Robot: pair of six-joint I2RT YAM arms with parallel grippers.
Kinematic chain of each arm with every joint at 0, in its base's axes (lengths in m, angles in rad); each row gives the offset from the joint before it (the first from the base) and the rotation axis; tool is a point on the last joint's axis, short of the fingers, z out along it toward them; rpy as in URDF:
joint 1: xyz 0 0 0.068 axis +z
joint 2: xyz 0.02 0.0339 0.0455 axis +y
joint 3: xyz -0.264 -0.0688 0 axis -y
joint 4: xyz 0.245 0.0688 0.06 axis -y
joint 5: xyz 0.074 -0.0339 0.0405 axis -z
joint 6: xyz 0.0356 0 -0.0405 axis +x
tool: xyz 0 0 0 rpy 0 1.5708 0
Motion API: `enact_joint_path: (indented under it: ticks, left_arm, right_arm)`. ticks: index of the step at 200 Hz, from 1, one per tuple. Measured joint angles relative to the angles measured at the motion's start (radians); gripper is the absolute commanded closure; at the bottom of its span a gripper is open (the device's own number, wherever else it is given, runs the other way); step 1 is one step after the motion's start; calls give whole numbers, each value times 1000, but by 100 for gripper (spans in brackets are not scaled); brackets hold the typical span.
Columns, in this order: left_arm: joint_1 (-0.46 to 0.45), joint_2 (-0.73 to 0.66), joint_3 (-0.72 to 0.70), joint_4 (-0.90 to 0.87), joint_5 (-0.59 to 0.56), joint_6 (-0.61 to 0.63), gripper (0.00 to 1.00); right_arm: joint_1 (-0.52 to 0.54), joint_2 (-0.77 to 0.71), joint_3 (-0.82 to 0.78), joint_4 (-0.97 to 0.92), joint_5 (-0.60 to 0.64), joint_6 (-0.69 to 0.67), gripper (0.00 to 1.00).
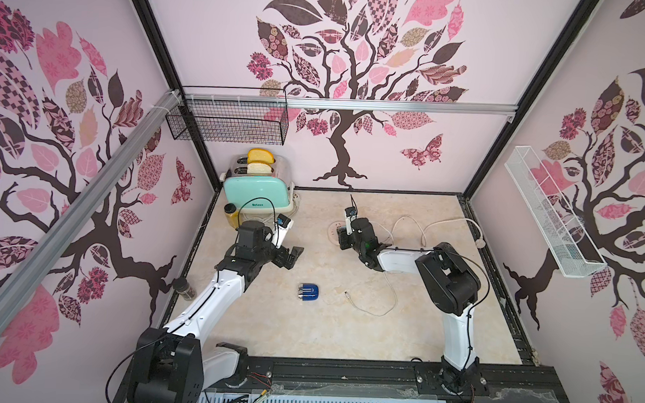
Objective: Charge the electric shaver
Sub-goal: Insert the plug into the socket.
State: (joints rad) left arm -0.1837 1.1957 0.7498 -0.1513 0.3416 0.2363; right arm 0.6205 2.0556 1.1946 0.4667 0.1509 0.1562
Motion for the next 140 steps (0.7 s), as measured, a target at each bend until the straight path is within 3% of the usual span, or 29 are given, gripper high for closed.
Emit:
enact_joint_path:
  ticks: [50, 140]
  left_arm:
    - [1, 0, 9, -2, -1, 4, 2]
    - [1, 0, 9, -4, -8, 11, 2]
  right_arm:
    - [17, -53, -92, 20, 6, 54, 100]
    - [59, -6, -50, 12, 110, 39, 100]
